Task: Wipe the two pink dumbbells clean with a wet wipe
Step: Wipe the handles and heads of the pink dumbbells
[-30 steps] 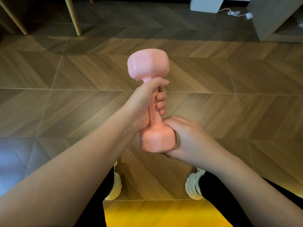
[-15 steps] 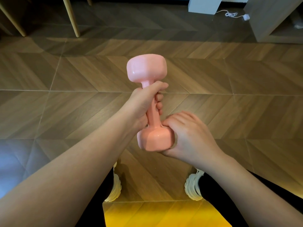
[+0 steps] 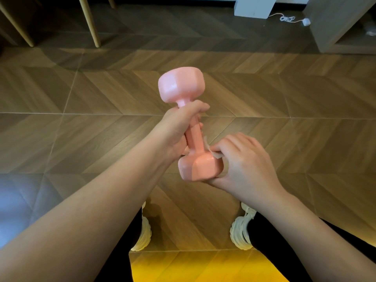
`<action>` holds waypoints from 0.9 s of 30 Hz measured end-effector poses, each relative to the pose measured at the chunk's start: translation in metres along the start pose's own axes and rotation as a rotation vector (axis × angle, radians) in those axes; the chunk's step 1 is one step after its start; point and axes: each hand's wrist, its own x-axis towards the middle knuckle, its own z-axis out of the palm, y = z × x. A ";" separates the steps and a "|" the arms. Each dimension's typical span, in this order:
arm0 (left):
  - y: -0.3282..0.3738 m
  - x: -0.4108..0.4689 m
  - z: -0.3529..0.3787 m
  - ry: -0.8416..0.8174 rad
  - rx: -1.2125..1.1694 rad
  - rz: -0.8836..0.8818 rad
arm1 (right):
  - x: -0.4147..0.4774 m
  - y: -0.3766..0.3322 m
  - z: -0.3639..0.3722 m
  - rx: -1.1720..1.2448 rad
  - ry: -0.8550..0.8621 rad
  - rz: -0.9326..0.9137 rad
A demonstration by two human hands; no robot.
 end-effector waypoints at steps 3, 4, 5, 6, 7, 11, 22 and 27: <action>-0.003 -0.001 -0.001 0.042 0.005 -0.022 | 0.002 -0.005 0.002 0.070 -0.120 -0.015; -0.003 -0.002 0.000 0.025 -0.023 -0.033 | 0.003 -0.007 0.002 0.093 -0.170 -0.010; -0.003 -0.002 0.001 0.004 -0.051 -0.038 | 0.003 -0.008 0.002 0.102 -0.198 0.000; -0.002 -0.002 0.002 -0.007 -0.064 -0.032 | 0.004 -0.008 0.003 0.092 -0.199 0.007; -0.002 -0.002 0.002 -0.003 -0.063 -0.023 | 0.004 -0.008 0.004 0.069 -0.180 0.011; -0.003 0.000 0.001 0.024 -0.049 -0.024 | 0.001 -0.002 0.003 -0.008 -0.049 0.011; -0.002 0.000 0.002 -0.049 -0.047 -0.132 | -0.001 -0.002 0.004 -0.028 -0.095 0.055; 0.000 -0.002 0.005 -0.042 -0.065 -0.115 | -0.002 -0.003 0.010 -0.028 -0.056 -0.008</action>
